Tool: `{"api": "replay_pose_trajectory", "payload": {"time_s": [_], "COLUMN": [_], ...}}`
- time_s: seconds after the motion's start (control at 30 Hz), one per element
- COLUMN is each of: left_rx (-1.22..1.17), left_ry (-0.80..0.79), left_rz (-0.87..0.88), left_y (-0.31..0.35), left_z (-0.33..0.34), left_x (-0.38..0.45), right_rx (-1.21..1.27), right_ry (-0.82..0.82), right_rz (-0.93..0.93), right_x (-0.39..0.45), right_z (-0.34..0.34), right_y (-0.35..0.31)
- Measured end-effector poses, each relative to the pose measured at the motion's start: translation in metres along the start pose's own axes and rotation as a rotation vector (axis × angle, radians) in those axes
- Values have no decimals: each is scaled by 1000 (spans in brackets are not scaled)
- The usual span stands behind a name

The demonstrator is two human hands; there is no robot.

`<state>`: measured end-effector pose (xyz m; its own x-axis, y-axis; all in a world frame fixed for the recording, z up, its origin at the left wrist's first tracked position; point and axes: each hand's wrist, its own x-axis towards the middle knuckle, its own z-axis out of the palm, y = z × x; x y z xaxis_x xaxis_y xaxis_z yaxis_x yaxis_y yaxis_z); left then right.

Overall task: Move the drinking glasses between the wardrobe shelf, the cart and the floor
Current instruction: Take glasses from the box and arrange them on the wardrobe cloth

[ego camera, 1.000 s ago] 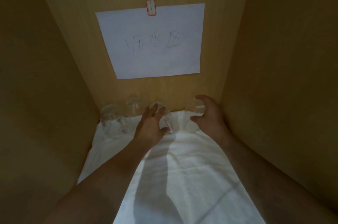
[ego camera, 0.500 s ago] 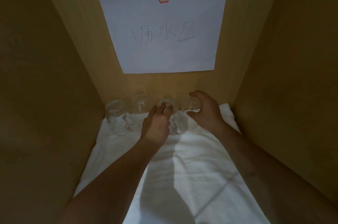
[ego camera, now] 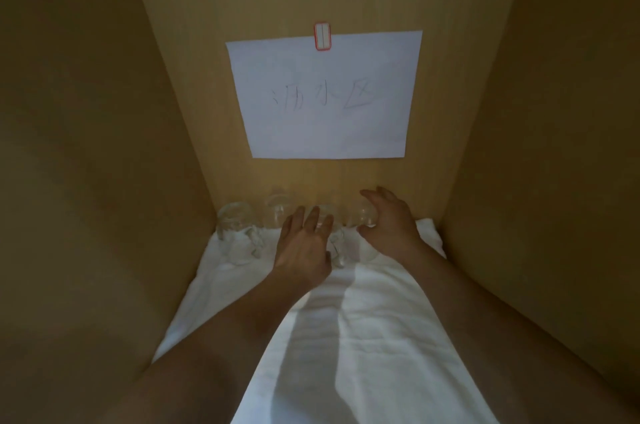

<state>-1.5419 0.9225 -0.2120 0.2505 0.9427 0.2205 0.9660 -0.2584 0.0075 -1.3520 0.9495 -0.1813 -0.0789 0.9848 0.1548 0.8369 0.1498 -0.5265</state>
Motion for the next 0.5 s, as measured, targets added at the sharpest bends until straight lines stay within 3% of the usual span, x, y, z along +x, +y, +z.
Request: {"api": "replay_pose_trajectory", "payload": {"time_s": [0.27,0.5], "left_rx": [-38,-71], "left_ry": [2,-19], "left_rz": [-92,-212], "left_y": [-14,-25], "left_z": [-16,-15], "left_x": [-28,-81], "right_rx": [-99,-109], "right_ry": [241,154], "right_rz": [-88,-167], "right_x": [-48,-82], "right_z": [14,44], "right_y": [-28,-44]}}
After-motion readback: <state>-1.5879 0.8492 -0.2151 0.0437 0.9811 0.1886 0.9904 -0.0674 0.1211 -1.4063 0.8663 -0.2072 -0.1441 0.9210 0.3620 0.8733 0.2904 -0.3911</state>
